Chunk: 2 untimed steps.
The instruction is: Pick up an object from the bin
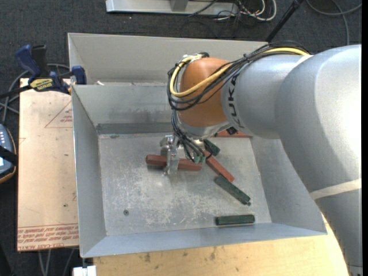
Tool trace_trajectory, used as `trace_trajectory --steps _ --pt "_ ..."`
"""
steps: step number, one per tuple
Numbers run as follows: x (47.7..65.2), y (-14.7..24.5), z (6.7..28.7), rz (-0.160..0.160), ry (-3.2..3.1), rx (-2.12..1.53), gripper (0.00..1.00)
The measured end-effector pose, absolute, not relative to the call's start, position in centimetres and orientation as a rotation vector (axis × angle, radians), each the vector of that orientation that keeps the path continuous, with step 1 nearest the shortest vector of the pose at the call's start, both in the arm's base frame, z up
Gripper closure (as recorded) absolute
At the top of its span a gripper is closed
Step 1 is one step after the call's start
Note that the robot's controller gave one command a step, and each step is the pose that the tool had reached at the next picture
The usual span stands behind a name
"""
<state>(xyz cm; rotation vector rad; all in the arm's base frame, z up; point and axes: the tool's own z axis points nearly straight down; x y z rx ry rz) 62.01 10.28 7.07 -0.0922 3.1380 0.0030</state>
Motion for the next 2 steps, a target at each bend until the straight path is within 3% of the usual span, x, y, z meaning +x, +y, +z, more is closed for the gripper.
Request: trace_trajectory --steps 1,2 --pt "61.99 10.26 7.04 0.003 3.139 -0.092 0.00" --pt "62.01 10.25 7.05 0.003 3.138 -0.092 1.00"
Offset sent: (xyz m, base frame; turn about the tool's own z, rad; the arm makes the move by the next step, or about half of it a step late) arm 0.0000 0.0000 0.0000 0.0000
